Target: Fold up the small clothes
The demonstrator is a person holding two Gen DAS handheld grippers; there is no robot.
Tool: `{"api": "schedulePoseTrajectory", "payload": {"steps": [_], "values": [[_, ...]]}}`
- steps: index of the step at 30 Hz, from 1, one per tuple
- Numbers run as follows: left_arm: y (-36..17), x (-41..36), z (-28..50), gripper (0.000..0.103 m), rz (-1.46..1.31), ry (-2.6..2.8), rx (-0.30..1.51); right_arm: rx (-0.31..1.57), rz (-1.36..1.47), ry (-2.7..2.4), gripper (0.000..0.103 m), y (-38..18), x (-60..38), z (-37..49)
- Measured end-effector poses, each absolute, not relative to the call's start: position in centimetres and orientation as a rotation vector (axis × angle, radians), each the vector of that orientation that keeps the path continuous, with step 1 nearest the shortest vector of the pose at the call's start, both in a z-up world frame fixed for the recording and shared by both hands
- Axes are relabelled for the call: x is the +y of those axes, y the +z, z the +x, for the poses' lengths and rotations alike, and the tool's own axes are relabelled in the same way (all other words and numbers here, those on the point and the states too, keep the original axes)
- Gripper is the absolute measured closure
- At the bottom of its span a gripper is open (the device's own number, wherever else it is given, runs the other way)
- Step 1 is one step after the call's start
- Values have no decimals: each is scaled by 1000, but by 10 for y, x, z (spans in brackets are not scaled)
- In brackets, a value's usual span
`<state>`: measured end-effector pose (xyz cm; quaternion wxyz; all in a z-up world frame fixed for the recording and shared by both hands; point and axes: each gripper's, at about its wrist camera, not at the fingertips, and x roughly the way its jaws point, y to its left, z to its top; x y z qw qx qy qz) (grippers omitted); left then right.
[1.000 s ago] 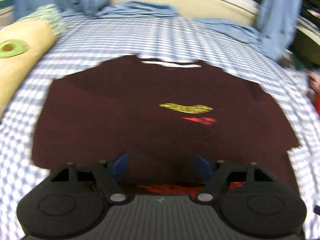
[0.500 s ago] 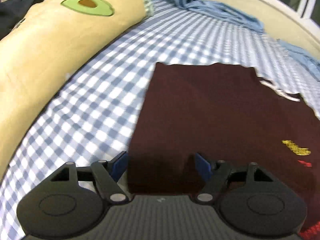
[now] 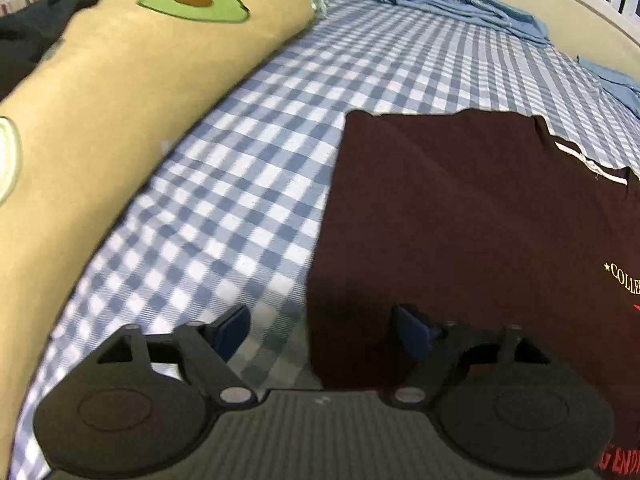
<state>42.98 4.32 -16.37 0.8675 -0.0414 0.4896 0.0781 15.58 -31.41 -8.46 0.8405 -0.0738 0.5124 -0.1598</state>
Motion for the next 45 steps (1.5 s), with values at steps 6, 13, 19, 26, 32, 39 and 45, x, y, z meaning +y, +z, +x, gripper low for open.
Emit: {"api": "schedulePoseTrajectory", "payload": {"steps": [6,13,19,26,32,39,45], "values": [[-133,38,386,2,-10,196,963,1041,-216,-269,1,-79,-316,156],[-114,-3,320,1,135,119,927,999,-329,-74,0,-75,-317,140],[-115,-62,258,1,344,-47,913,1052,-340,62,0,-85,-318,105],[-124,-113,188,1,415,-186,966,1069,-449,188,0,-99,-309,65],[-128,-127,146,1,445,-210,993,1067,-578,260,0,-114,-304,46],[-127,-124,121,1,438,-190,1024,937,-786,212,0,-125,-295,38],[-126,-120,105,1,414,-198,1037,909,-768,221,6,-124,-303,41]]}}
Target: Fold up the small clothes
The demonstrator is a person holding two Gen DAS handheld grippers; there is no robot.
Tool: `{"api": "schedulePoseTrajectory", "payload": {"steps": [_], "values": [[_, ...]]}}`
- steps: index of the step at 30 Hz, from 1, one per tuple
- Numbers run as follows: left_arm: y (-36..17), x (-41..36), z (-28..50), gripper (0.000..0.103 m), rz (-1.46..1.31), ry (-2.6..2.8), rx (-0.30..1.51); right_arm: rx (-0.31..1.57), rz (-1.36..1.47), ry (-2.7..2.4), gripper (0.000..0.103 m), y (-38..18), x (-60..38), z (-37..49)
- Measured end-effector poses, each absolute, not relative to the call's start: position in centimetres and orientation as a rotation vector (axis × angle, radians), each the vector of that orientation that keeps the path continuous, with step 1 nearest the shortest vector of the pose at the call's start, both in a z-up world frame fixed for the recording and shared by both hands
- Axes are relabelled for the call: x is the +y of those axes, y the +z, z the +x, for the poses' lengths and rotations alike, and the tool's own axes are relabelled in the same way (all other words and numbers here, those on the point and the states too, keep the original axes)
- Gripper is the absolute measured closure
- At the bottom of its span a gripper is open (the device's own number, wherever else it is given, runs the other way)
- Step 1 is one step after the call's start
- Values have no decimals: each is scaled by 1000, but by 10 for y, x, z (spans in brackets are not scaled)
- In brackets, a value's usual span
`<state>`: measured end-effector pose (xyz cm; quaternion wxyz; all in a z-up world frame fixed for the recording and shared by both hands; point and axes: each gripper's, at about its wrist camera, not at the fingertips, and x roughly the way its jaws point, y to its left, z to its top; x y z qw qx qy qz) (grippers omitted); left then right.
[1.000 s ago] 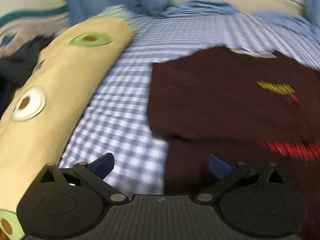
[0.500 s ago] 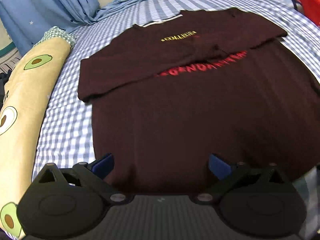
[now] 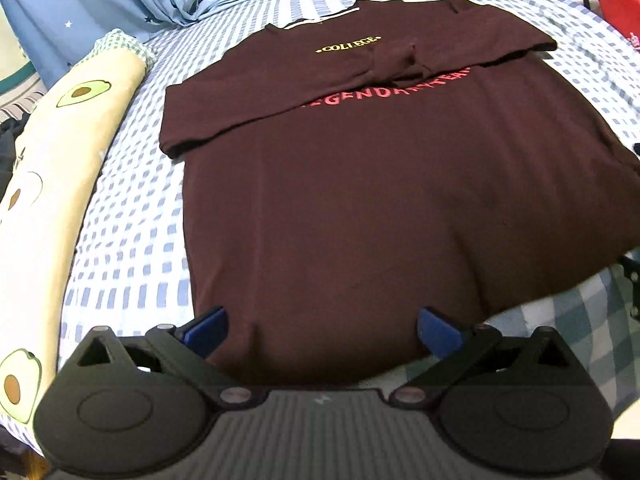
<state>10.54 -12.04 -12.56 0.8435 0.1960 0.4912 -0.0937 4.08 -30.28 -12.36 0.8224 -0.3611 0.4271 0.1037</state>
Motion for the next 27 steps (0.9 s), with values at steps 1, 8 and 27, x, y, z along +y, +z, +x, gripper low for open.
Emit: {"api": "schedulePoseTrajectory", "payload": {"steps": [1,8,27], "values": [[-126,-121,101,1,416,-206,1035,917,-753,232,11,-123,-305,41],[-124,-133,80,1,428,-266,1011,979,-665,299,51,-114,-310,47],[-163,-185,83,4,600,-260,950,1033,-102,290,92,-11,-341,135]]}}
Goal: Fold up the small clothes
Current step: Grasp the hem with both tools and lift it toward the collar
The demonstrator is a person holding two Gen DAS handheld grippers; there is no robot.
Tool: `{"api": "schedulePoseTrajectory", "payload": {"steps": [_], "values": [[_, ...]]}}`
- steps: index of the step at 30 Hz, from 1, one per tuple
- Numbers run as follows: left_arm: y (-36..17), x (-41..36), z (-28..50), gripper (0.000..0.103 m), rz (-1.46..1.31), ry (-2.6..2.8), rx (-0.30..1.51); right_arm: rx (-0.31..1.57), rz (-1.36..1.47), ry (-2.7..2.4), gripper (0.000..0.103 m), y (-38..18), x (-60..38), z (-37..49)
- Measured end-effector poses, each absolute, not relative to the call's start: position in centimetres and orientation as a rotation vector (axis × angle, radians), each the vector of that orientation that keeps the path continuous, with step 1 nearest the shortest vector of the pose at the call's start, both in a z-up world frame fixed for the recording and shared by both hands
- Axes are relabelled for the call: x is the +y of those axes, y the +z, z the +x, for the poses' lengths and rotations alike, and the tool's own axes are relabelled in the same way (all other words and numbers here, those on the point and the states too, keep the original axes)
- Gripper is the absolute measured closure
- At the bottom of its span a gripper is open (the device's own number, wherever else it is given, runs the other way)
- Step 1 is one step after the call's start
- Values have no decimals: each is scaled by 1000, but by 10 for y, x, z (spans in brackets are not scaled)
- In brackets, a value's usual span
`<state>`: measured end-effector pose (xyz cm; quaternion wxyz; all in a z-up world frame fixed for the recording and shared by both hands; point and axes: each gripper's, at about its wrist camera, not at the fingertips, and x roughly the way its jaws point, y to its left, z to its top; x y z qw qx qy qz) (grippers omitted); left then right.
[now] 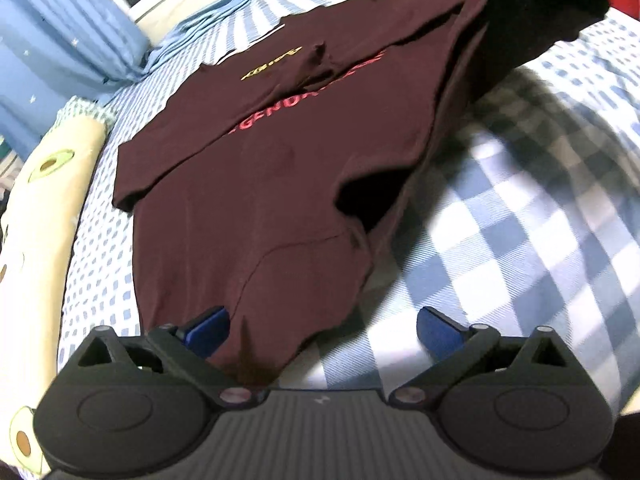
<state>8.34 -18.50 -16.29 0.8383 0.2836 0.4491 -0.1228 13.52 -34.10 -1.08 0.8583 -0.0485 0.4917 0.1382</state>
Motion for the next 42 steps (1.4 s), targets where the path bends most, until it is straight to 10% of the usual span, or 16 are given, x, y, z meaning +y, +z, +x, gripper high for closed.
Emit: {"api": "schedulePoseTrajectory", "payload": {"steps": [14,23,42], "values": [[-171,-124,103,33,658,21,912,968,-97,265,94,-12,-347,111],[-167,-119,89,94,646,36,859,984,-151,238,94,-31,-346,89],[-55,-109,69,100,480,113,559,699,-251,207,98,21,-349,39]]}}
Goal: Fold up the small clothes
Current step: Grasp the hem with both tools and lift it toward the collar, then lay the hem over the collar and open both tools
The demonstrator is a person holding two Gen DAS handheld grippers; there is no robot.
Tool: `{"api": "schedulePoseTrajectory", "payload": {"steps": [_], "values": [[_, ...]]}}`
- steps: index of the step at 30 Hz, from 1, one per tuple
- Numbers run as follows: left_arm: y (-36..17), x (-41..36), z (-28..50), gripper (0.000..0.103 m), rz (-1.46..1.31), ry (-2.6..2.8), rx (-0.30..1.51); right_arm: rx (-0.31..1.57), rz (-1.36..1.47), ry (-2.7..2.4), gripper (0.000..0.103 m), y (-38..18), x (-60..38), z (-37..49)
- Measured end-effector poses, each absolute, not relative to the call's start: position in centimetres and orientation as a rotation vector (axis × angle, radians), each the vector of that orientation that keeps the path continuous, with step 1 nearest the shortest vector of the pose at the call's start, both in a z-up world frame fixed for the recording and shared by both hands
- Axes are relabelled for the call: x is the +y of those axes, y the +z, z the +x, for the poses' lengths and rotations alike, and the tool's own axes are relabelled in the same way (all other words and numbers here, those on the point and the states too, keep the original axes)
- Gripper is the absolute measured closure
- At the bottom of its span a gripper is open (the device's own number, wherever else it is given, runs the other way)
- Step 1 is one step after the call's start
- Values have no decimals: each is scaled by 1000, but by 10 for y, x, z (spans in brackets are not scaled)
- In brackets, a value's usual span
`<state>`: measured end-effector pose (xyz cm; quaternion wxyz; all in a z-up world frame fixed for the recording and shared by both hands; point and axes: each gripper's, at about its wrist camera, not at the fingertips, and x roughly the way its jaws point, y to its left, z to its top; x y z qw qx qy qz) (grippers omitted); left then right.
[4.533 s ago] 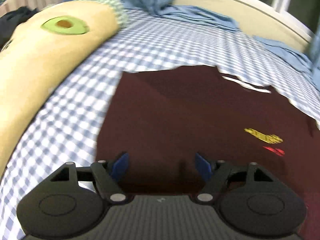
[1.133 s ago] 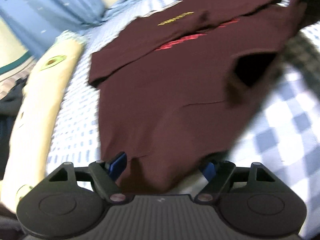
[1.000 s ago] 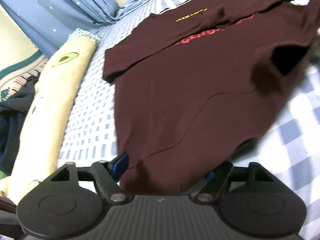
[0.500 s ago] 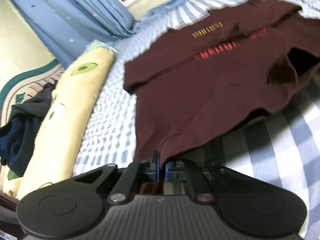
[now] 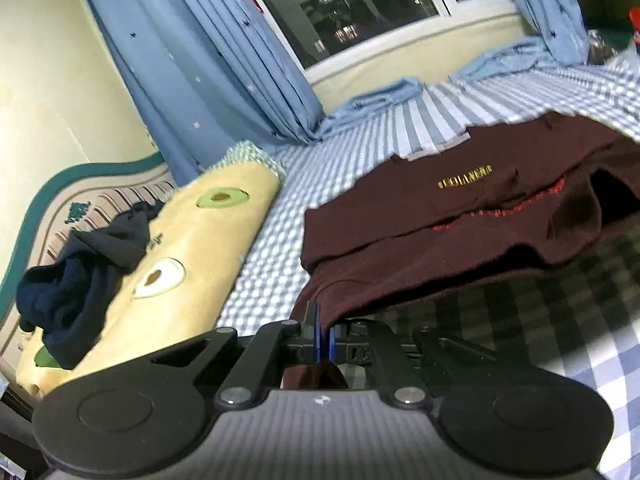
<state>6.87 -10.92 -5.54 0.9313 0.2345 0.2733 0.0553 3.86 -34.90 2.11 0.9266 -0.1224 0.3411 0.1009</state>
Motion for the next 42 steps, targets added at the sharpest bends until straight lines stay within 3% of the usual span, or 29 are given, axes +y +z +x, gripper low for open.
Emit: {"api": "schedulePoseTrajectory", "payload": {"steps": [13,18,31,42], "values": [[1,-90,-13,100,422,83,533,668,-298,300,98,70,-342,-56],[16,-91,1,100,413,36,566,650,-310,284,98,81,-342,-43],[50,-118,201,100,411,-73,653,584,-331,149,98,93,-364,139],[-16,-129,380,100,429,-137,836,762,-315,63,98,26,-362,315]]}}
